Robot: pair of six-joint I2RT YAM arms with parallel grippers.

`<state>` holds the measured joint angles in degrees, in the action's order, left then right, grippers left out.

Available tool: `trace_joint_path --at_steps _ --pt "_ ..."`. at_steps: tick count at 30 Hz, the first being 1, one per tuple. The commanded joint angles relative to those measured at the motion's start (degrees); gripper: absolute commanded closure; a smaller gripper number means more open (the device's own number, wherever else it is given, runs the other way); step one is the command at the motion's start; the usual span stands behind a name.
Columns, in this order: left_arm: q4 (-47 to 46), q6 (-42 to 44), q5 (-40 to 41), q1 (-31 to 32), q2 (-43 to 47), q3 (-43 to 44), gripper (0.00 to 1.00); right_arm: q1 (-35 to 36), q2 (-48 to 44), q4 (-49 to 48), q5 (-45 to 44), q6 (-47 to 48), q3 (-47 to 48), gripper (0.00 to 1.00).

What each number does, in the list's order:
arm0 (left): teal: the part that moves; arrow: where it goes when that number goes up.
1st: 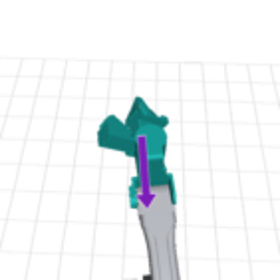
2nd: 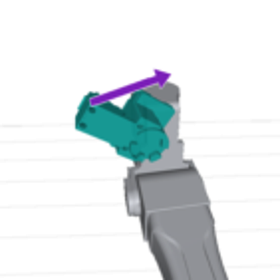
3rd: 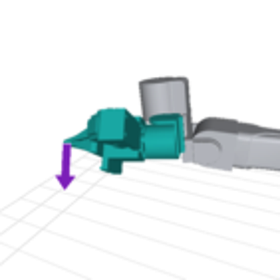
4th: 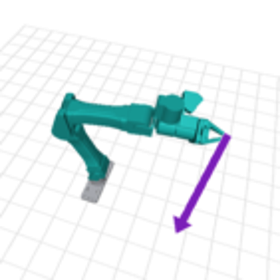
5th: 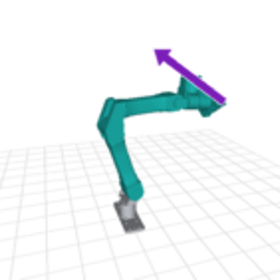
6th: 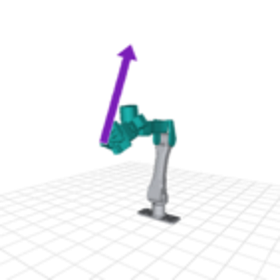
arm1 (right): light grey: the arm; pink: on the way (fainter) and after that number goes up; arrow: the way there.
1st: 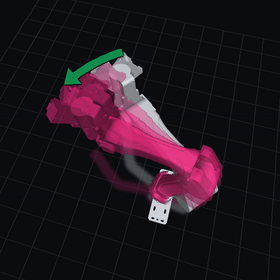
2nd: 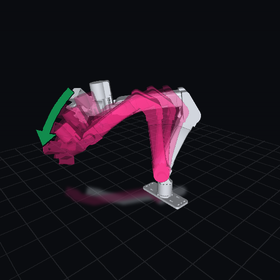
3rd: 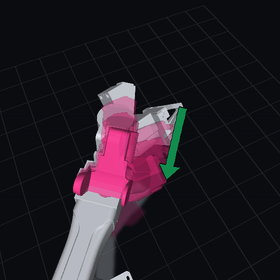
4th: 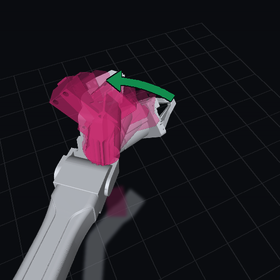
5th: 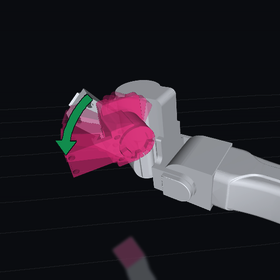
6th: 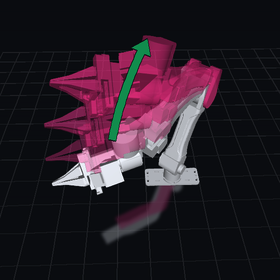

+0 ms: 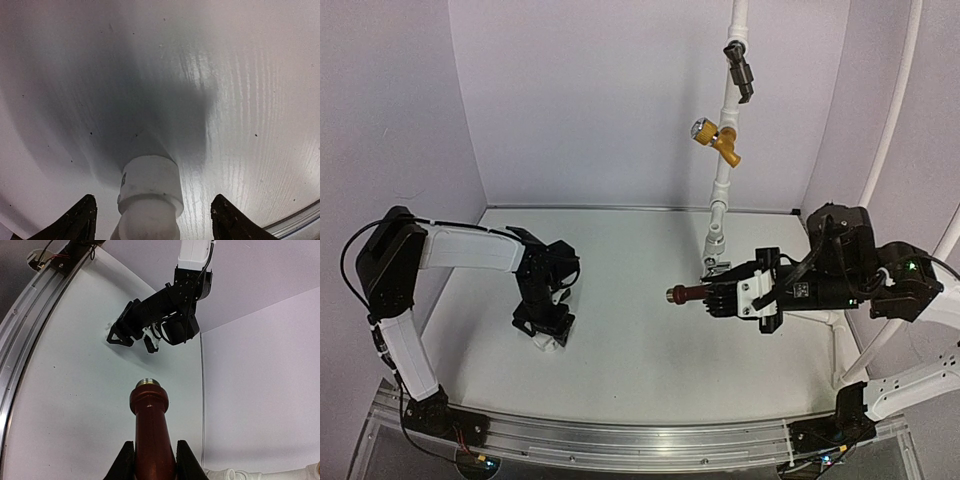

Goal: Install the water faucets

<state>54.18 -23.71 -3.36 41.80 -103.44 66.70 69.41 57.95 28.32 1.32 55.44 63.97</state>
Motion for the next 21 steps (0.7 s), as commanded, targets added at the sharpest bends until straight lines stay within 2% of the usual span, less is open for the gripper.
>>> trace_joint_path --at_steps 1,5,13,21 --pt "-1.33 1.3 -0.05 -0.43 -3.23 0.29 0.27 -0.28 -0.74 -1.51 -0.3 0.02 -0.16 1.0" --pt "-1.16 1.54 0.32 -0.4 -4.0 0.51 0.34 -0.32 -0.65 -1.54 -0.44 -0.03 -0.13 1.0" --pt "0.92 1.3 0.02 -0.41 -2.63 1.25 0.55 -0.34 -0.56 -1.51 -0.36 -0.09 -0.55 1.0" --pt "0.77 3.11 -0.22 0.57 4.33 4.52 0.85 -1.0 0.33 -2.06 -0.15 -2.45 1.17 1.0"
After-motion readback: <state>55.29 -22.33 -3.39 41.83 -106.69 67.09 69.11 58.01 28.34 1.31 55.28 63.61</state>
